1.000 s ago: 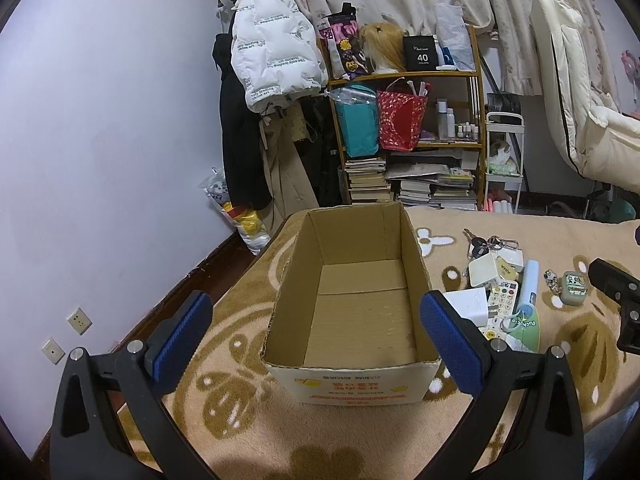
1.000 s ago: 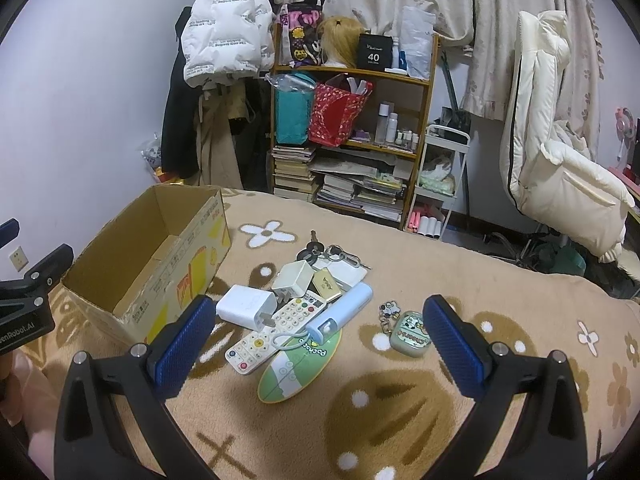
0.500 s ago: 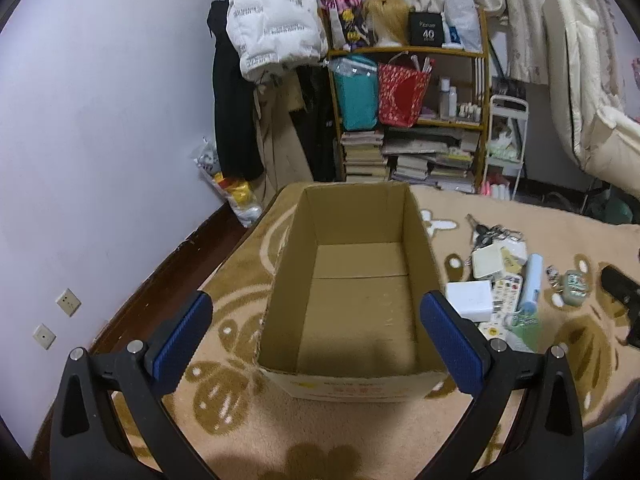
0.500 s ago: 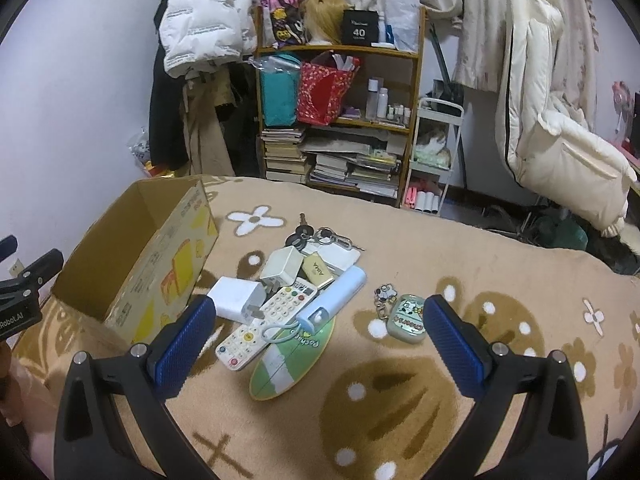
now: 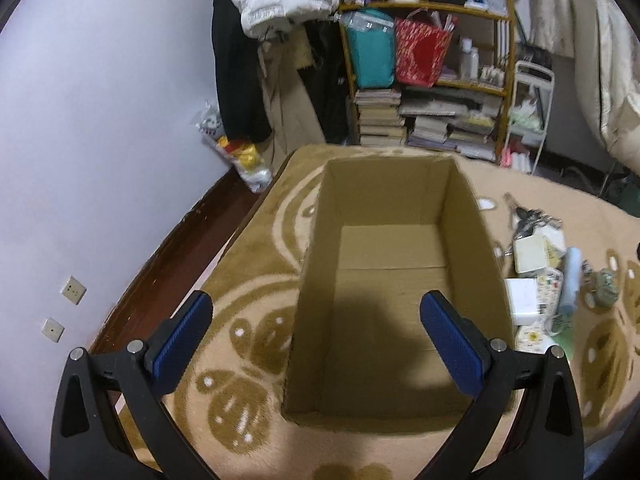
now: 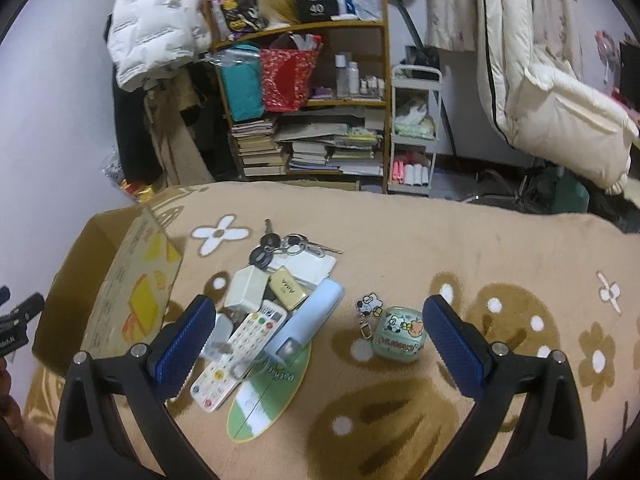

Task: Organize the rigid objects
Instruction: 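Grip the box wall with the left tool while the right tool approaches the green case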

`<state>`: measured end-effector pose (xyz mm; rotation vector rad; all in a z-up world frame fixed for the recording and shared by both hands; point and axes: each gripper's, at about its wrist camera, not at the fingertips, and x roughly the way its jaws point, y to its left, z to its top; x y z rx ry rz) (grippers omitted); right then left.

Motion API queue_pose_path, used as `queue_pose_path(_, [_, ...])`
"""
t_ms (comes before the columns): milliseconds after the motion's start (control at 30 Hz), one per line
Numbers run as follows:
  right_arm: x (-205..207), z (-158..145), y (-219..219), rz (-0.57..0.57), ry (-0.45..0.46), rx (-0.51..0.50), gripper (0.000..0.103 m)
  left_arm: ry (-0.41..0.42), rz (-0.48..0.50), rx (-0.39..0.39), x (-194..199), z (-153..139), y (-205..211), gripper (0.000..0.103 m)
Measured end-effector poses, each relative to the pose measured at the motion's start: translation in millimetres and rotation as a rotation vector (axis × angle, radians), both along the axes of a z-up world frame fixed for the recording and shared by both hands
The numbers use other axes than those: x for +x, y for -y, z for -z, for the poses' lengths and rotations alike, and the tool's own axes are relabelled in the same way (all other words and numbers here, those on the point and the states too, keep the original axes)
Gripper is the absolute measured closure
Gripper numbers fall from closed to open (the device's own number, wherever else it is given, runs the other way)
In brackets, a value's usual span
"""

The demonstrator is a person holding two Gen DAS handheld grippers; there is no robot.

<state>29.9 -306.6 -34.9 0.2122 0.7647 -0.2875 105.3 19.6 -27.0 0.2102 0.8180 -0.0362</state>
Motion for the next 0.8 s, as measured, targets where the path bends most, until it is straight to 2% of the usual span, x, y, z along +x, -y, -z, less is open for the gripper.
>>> queue_pose_path(233, [22,8,21,0.013,0.006,-0.015,0.0,-0.092,-0.04,-0.009,19,24,-12,0.0])
queue_pose_path(367, [30,23,34,0.047,-0.039,-0.01,0.0,-0.115,-0.058,0.032,23,36,-13,0.0])
queue_pose_path(533, [32,43,52,0.092,-0.1,0.042,0.0,-0.14,-0.079,0.018,29,38,-17,0.0])
queue_pose_path(733, [35,67,61,0.118,-0.168,0.046,0.0,-0.179,-0.121,0.039,36,47,-24,0.001])
queue_pose_path(800, [32,73,65,0.133,-0.177,0.058,0.003,-0.205,-0.114,0.054,38,51,-23,0.001])
